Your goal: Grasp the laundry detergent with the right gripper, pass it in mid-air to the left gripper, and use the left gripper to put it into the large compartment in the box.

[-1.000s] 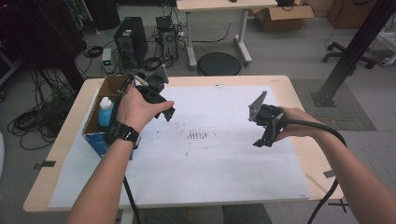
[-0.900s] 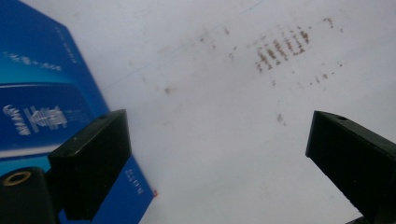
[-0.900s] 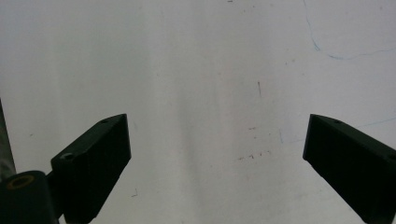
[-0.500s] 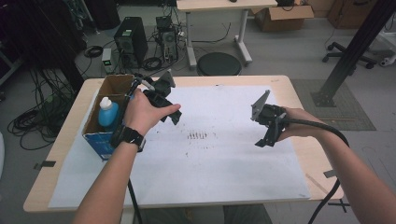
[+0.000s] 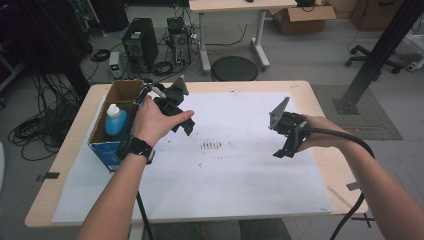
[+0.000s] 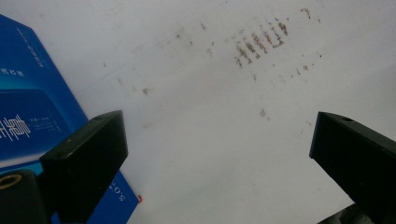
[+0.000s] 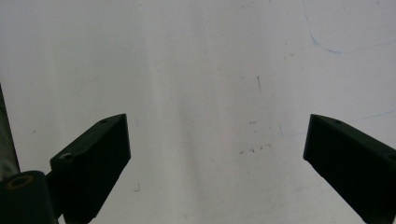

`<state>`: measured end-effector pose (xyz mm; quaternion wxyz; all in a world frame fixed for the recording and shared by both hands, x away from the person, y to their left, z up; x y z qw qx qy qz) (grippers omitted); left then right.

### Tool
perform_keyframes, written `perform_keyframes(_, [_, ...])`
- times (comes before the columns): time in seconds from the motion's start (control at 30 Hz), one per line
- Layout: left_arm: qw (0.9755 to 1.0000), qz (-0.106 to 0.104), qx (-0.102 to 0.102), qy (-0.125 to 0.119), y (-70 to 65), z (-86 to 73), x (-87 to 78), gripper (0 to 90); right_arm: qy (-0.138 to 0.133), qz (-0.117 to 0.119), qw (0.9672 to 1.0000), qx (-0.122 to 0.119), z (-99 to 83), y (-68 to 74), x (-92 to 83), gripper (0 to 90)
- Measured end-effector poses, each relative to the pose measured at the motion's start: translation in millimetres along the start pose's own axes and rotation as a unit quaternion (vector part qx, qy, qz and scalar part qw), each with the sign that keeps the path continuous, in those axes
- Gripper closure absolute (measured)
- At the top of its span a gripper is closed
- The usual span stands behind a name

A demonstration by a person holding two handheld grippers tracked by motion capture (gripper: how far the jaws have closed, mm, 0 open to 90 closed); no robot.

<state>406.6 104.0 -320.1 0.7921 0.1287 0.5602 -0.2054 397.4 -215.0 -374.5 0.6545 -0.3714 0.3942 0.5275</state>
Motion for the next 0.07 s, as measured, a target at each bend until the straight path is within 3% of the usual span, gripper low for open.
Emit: perform_keyframes(0.07, [1.0000, -0.002, 0.000, 0.001, 0.2, -0.2, 0.0, 4.9, 0.001, 0.000, 1.0000, -0.001, 0.2, -0.2, 0.0, 7.4])
Point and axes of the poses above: each handheld gripper's, and its own axes: x roughly forward along the jaws, z roughly out of its top, y roughly to its left, the point moved 5 cm from there along x, roughly forward along the jaws, and after that the axes turned 7 degrees about -y, right-handed, at the moved point
